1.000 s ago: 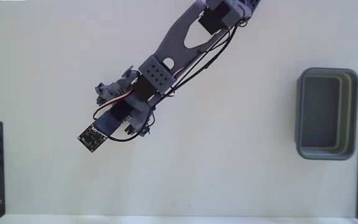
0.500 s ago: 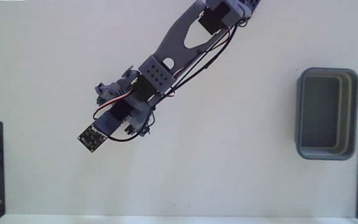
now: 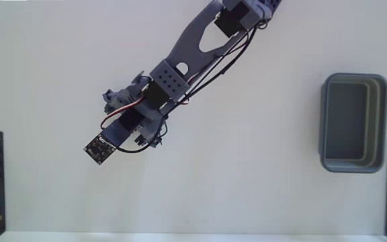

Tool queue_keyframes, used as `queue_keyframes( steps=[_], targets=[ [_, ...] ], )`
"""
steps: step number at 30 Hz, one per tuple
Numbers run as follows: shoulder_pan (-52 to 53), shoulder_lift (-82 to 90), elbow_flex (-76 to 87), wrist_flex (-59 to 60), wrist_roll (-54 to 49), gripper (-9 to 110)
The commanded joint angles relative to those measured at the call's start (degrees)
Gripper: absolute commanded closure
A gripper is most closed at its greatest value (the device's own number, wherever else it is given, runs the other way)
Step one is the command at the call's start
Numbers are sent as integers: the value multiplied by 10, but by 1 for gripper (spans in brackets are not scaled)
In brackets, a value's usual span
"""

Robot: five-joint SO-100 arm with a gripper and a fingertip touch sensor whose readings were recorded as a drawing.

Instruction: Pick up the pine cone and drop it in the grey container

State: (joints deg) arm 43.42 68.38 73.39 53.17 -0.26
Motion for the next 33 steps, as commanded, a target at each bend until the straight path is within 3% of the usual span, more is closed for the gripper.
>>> queue_keyframes(
  steps=[1, 33],
  targets=[
    [-3, 26, -2, -10, 3, -2],
    [-3, 26, -2, -10, 3, 7]
  ],
)
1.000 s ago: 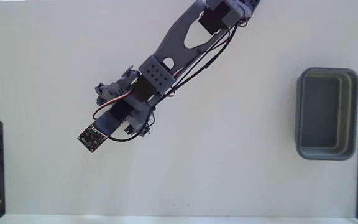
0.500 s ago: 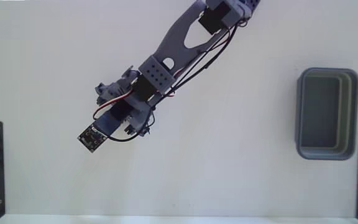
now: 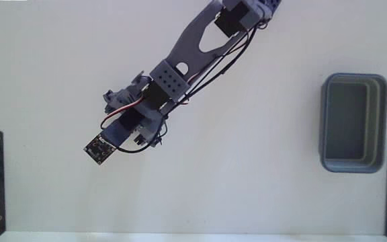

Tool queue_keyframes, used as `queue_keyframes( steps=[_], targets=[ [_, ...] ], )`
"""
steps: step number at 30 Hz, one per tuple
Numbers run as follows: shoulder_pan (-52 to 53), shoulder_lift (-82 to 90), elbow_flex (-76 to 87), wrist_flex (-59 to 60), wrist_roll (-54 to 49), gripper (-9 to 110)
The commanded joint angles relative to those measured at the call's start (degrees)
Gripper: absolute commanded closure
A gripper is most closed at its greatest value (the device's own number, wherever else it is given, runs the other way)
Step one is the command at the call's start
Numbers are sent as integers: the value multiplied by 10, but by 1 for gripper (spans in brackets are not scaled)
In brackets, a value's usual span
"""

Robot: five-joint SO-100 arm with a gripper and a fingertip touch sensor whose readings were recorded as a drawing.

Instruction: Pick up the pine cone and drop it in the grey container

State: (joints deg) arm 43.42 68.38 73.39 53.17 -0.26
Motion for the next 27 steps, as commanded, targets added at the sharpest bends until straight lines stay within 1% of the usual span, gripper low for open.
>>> queue_keyframes(
  steps=[1, 27],
  targets=[
    [-3, 26, -2, -10, 3, 7],
    [-3, 26, -2, -10, 3, 14]
  ],
)
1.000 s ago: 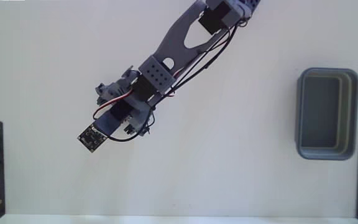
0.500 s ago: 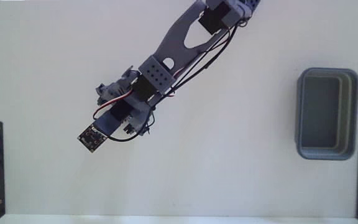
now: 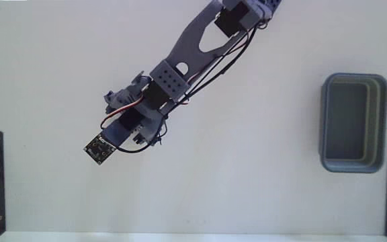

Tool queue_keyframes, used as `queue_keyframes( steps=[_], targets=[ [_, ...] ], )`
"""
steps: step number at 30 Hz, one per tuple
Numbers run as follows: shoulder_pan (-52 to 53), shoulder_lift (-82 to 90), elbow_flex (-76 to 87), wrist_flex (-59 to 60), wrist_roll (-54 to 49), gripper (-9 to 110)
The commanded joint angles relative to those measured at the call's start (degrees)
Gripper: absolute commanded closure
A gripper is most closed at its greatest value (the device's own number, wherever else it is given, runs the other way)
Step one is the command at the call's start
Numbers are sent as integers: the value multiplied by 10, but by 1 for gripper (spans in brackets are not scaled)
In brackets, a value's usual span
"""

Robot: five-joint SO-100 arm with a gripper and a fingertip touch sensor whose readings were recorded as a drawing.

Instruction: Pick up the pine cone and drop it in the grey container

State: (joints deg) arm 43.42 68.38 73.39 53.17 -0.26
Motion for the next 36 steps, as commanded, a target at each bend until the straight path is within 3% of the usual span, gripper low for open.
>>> queue_keyframes(
  steps=[1, 36],
  targets=[
    [-3, 26, -2, -10, 3, 14],
    [-3, 26, -2, -10, 3, 25]
  ],
)
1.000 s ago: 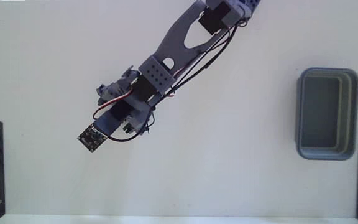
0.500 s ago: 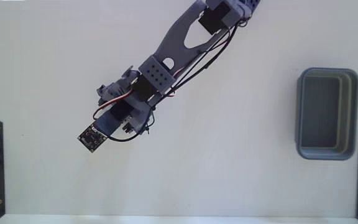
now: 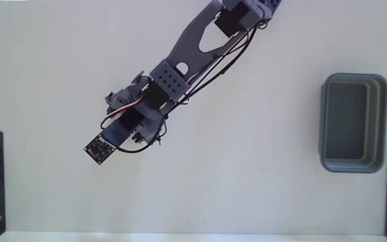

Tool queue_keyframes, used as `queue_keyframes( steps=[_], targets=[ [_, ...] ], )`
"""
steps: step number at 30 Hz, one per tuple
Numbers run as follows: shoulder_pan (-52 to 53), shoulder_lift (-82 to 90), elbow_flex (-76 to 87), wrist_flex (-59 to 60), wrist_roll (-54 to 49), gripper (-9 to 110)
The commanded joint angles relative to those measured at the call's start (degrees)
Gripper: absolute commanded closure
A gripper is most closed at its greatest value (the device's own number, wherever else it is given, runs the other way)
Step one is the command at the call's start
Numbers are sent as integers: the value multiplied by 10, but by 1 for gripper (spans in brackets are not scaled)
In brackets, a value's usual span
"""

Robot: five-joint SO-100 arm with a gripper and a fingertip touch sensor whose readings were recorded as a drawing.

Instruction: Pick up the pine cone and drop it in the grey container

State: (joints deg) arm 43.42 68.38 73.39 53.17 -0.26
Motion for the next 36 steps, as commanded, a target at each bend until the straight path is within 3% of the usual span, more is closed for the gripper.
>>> queue_keyframes(
  steps=[1, 36],
  targets=[
    [-3, 26, -2, -10, 3, 25],
    [-3, 26, -2, -10, 3, 35]
  ],
)
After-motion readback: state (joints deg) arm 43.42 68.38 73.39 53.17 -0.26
